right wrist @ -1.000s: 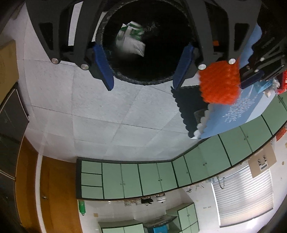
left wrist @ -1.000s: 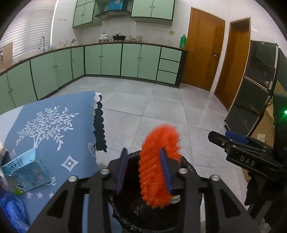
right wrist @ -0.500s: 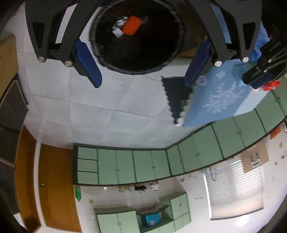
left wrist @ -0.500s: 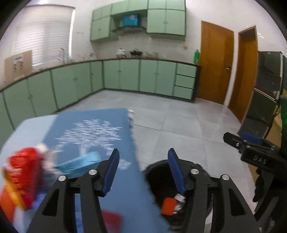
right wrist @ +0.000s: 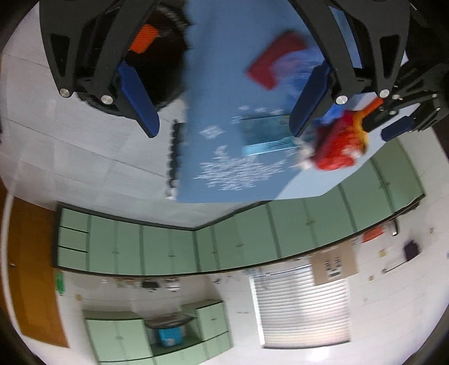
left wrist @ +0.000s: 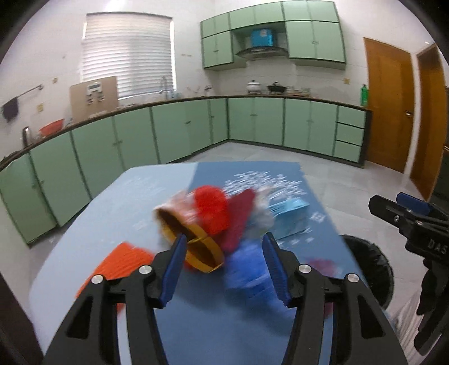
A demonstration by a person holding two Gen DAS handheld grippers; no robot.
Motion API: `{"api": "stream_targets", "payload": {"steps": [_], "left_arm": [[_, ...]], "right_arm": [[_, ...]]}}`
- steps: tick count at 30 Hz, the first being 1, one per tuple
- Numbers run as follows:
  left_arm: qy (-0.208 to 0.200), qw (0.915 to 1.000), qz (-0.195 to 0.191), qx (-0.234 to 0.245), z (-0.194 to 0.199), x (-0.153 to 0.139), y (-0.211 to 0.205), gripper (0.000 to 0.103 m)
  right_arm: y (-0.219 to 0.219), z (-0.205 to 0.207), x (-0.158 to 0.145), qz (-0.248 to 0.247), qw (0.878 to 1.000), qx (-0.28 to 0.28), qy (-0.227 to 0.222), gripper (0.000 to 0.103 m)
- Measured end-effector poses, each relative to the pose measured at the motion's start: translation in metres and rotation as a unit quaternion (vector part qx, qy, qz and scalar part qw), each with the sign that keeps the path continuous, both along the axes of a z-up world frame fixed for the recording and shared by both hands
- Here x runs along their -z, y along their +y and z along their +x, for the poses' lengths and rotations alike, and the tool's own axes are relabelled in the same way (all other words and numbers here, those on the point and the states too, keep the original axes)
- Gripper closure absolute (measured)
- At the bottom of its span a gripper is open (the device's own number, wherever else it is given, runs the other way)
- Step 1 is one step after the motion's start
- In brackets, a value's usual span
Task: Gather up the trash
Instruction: 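Move both tools back over the trash on the table, then grasp the second orange foam net with the left tool while the right tool grasps the blue plastic bag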
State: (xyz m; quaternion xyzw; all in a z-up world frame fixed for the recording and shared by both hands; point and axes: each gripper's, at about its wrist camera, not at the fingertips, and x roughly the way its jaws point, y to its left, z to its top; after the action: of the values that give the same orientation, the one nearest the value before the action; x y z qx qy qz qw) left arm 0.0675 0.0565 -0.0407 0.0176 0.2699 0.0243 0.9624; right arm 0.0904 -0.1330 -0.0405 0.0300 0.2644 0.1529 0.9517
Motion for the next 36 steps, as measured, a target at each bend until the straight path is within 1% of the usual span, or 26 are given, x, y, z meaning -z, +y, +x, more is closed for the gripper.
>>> {"api": "stream_targets", "payload": {"steps": [4, 7, 15, 21, 23, 26, 27, 28, 29, 30, 32, 34, 36], "left_arm": [[0.009, 0.9996, 0.000, -0.027, -0.009, 0.008, 0.024, 0.048], [0.015, 0.9991, 0.001, -0.040, -0.010, 0.015, 0.037, 0.048], [0.028, 0.9967, 0.003, -0.075, -0.009, 0.029, 0.070, 0.048], [0.038, 0.9954, 0.004, -0.087, -0.010, 0.043, 0.085, 0.048], [0.045, 0.9946, 0.006, -0.093, -0.008, 0.048, 0.088, 0.048], [0.060, 0.9930, 0.001, -0.102, -0.004, 0.055, 0.094, 0.042], [0.063, 0.9926, -0.002, -0.103, -0.002, 0.057, 0.096, 0.041], [0.066, 0.9922, -0.003, -0.106, -0.001, 0.058, 0.097, 0.040], [0.068, 0.9917, -0.002, -0.109, 0.000, 0.059, 0.098, 0.038], [0.070, 0.9912, 0.003, -0.112, 0.001, 0.060, 0.098, 0.035], [0.072, 0.9906, 0.010, -0.116, 0.003, 0.061, 0.098, 0.032], [0.077, 0.9895, 0.014, -0.121, 0.005, 0.062, 0.099, 0.031], [0.085, 0.9885, 0.010, -0.125, 0.009, 0.064, 0.102, 0.031]], "right_arm": [[0.041, -0.006, 0.008, -0.010, 0.999, -0.042, 0.006, 0.012], [0.061, -0.006, 0.018, -0.019, 0.998, -0.064, 0.017, 0.012], [0.086, 0.006, 0.039, -0.030, 0.995, -0.081, 0.047, 0.012], [0.103, 0.015, 0.056, -0.052, 0.992, -0.090, 0.065, 0.013], [0.106, 0.018, 0.059, -0.055, 0.991, -0.096, 0.074, 0.021], [0.107, 0.020, 0.062, -0.056, 0.989, -0.107, 0.086, 0.027], [0.108, 0.020, 0.063, -0.056, 0.988, -0.111, 0.087, 0.030], [0.109, 0.021, 0.064, -0.056, 0.987, -0.117, 0.089, 0.037], [0.111, 0.021, 0.065, -0.058, 0.986, -0.125, 0.092, 0.040], [0.112, 0.020, 0.065, -0.058, 0.985, -0.130, 0.093, 0.045], [0.113, 0.018, 0.065, -0.060, 0.985, -0.134, 0.090, 0.048], [0.113, 0.017, 0.065, -0.059, 0.985, -0.137, 0.090, 0.052], [0.112, 0.016, 0.064, -0.054, 0.985, -0.139, 0.092, 0.054]]}}
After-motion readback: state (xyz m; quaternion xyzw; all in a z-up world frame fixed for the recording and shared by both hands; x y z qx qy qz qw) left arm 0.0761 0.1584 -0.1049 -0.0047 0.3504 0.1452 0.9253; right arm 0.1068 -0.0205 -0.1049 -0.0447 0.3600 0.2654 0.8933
